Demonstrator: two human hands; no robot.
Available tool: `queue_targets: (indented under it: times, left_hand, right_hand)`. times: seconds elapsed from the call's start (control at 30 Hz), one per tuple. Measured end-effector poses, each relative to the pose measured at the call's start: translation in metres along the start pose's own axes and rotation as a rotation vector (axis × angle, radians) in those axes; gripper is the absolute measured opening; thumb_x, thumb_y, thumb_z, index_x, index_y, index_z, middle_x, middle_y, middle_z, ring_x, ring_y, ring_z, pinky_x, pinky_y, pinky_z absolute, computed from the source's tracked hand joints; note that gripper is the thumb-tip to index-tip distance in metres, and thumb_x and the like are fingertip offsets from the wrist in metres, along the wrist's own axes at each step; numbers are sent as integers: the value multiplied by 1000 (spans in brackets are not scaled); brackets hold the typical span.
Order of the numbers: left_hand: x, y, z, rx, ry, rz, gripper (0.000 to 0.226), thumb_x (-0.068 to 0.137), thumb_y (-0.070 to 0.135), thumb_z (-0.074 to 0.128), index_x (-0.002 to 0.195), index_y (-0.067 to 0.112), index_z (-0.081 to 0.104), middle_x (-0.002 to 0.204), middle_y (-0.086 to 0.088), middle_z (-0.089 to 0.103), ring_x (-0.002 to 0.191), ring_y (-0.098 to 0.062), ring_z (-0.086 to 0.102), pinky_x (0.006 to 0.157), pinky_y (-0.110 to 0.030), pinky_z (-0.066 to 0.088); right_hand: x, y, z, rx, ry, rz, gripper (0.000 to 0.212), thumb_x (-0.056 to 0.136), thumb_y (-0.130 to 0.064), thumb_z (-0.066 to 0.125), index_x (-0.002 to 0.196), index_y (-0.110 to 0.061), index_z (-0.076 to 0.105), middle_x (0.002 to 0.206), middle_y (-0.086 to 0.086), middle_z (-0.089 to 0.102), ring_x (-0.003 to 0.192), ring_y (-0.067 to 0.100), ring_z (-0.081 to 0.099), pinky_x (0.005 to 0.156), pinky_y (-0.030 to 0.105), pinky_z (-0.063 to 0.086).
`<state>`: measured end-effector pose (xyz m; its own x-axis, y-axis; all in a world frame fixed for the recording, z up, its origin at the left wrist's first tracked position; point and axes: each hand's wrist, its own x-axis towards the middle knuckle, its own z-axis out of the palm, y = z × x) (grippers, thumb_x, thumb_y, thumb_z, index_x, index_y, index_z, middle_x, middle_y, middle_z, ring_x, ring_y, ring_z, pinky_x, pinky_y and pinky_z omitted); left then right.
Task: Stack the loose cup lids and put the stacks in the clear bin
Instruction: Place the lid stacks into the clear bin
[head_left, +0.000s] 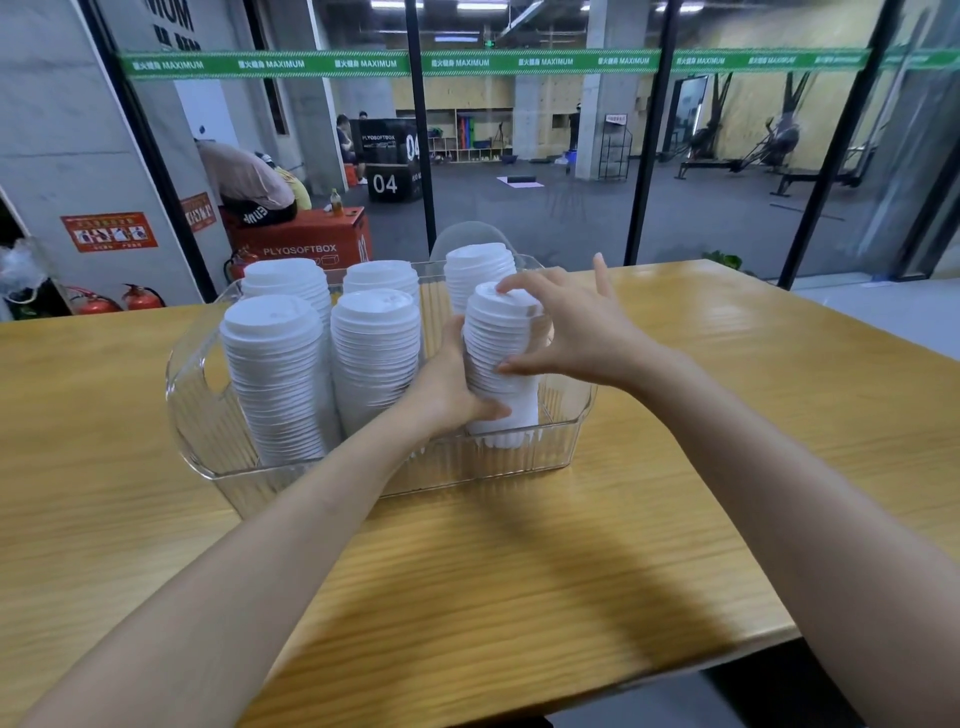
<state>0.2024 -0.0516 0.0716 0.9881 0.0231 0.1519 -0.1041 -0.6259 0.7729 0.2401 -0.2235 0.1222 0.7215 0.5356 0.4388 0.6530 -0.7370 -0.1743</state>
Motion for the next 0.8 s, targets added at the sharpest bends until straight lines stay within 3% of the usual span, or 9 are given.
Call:
queue_targets:
  times: [0.13, 0.2, 0.33, 0.43, 0.53, 0.63, 0.73, 0.8]
  left_hand:
    - [-6, 0, -7, -66, -14, -16, 102, 77, 6, 79, 153, 21, 13, 130, 10, 40, 120, -9, 42, 95, -27, 41]
    - [-8, -3, -11, -60, -1, -48, 97, 82, 4, 74, 155, 18, 11, 126, 3, 40, 118, -11, 40, 91, -25, 37]
    - [-8, -10, -9, -187, -19, -167, 95, 84, -7, 64, 157, 14, 7, 120, -8, 60, 114, -25, 58, 102, -40, 47]
    - [-7, -10, -4, -253, -15, -189, 92, 84, -10, 60, 156, 15, 10, 115, -11, 66, 115, -27, 59, 105, -46, 44]
    - [-8, -9, -3, -269, -34, -152, 86, 87, -5, 61, 155, 20, 15, 116, -7, 65, 113, -22, 60, 101, -38, 47]
    - [-13, 3, -5, -278, 29, -17, 70, 88, 9, 69, 140, 31, 28, 110, 19, 53, 103, 0, 56, 86, -20, 49]
    - [-12, 13, 1, -225, 124, 139, 95, 78, 37, 78, 151, 32, 18, 145, 14, 42, 133, -7, 42, 109, -37, 40]
    - [-8, 18, 5, -143, 191, 206, 103, 78, 39, 80, 154, 30, 11, 157, 8, 25, 142, -6, 24, 115, -32, 26]
  right_hand:
    - [-1, -3, 1, -71, 8, -12, 72, 78, -55, 74, 138, -32, 42, 140, -2, 53, 134, 16, 46, 118, 53, -16]
    - [-2, -3, -2, -72, -2, -18, 73, 79, -54, 73, 140, -33, 41, 142, -1, 52, 136, 16, 44, 116, 53, -18]
    - [0, -4, -12, -41, -49, -22, 70, 80, -50, 74, 141, -36, 44, 140, 0, 54, 132, 15, 47, 113, 50, -23]
    - [0, -9, -7, -151, -22, -21, 69, 78, -60, 70, 139, -37, 46, 132, 1, 56, 125, 18, 52, 114, 50, -21]
    - [-5, -11, 3, -273, 18, -23, 72, 79, -69, 62, 141, -37, 45, 132, 0, 55, 131, 24, 45, 116, 54, -18]
    - [-13, -6, 4, -278, 52, -17, 75, 82, -74, 49, 147, -37, 40, 146, 2, 47, 142, 30, 31, 115, 54, -20]
    - [-29, 2, 9, -154, 211, -31, 71, 88, -69, 38, 147, -30, 41, 150, 2, 44, 145, 28, 30, 119, 49, -14]
    - [-48, 6, 18, -59, 379, -33, 62, 94, -61, 38, 143, -24, 47, 145, 2, 49, 138, 25, 40, 121, 43, -4]
